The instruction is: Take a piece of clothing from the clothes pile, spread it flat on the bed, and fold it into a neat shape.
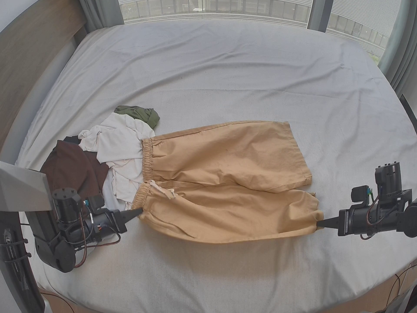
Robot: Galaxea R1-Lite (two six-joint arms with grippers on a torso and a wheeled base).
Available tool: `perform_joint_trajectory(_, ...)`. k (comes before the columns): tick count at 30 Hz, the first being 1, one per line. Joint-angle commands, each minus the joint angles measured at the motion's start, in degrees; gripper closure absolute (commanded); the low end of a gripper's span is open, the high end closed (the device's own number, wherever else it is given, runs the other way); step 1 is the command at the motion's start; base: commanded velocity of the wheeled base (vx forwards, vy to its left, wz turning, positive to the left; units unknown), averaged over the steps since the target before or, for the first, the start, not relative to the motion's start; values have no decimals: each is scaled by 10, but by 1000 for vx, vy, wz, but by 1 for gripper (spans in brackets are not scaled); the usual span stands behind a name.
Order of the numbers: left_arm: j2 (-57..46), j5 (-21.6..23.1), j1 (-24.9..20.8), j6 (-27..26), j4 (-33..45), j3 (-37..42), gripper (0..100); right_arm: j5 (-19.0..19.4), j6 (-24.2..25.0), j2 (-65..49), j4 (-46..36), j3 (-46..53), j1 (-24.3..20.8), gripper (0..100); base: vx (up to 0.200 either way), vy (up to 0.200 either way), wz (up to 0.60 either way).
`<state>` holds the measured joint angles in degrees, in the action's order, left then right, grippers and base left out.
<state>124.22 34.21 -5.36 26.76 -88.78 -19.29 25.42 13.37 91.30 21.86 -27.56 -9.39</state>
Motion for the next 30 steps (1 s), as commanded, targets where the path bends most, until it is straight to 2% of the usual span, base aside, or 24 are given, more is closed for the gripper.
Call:
perform_joint_trajectory(1, -43, 1, 0, 26, -1, -32, 100, 2, 2, -10, 16, -10, 10, 100, 0, 0, 0)
perform_joint_trajectory(12, -64, 2, 4, 36, -1, -55, 100, 2, 34, -5, 107, -14, 16, 100, 0, 0, 0)
perform_joint_trajectory(16, -83, 2, 2, 62, -1, -56, 100, 2, 40, -5, 112, -21, 17, 100, 0, 0, 0)
perform_joint_trajectory(21, -114, 3, -1, 120, 0, -54, 100, 2, 47, -3, 113, -32, 17, 100, 0, 0, 0)
perform_joint_trajectory(30, -122, 4, -11, 197, 1, -57, 100, 1, 58, 8, 114, -43, 17, 100, 0, 0, 0)
